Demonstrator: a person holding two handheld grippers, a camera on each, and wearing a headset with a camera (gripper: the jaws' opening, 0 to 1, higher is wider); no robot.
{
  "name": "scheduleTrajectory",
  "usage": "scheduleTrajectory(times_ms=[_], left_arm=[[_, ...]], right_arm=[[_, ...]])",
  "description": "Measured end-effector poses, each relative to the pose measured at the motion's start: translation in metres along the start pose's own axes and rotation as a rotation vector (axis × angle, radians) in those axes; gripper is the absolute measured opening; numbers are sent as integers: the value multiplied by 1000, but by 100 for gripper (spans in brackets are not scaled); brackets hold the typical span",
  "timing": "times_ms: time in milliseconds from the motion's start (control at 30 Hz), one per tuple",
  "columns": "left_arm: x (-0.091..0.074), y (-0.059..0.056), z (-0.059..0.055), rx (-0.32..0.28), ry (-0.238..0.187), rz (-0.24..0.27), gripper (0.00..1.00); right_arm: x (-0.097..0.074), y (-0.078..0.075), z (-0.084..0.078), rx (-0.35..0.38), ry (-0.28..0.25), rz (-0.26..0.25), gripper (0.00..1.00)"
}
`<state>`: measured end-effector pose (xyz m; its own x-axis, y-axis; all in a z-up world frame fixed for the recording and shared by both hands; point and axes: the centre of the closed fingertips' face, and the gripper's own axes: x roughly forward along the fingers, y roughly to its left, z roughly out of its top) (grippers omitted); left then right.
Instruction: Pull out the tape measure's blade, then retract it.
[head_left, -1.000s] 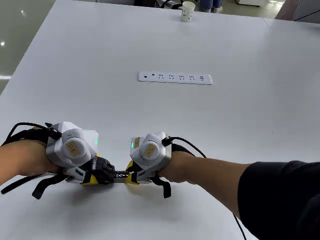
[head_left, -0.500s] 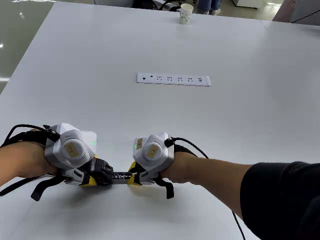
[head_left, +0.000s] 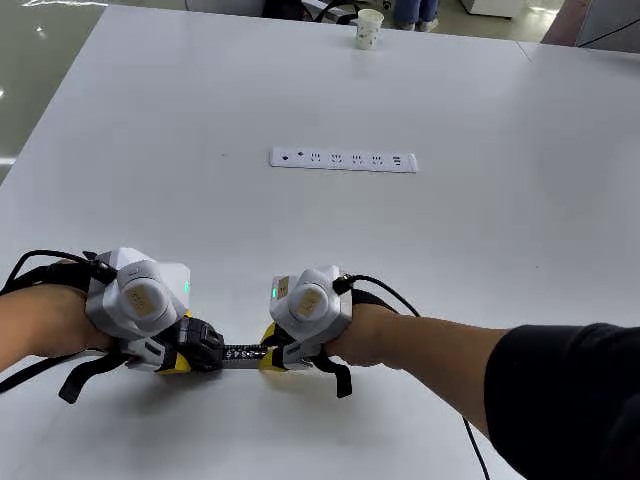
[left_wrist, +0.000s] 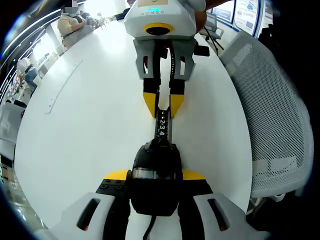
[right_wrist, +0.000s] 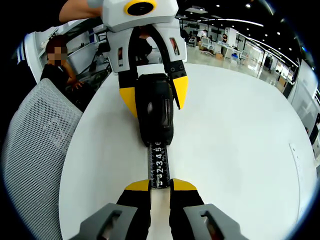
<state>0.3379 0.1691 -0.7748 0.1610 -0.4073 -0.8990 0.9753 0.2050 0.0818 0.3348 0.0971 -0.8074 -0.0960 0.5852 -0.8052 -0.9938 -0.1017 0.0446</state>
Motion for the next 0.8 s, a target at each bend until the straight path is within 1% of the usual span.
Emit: scheduleTrajectory(times_ms=[400,800], left_arm=[[1,1,-1,-2,3,1,31],[0,0,0,-3,5,2,31]], right_arm=[[-3,-2,-5,3,5,-2,9],[-5,-2,-8,-5,17,1,9]])
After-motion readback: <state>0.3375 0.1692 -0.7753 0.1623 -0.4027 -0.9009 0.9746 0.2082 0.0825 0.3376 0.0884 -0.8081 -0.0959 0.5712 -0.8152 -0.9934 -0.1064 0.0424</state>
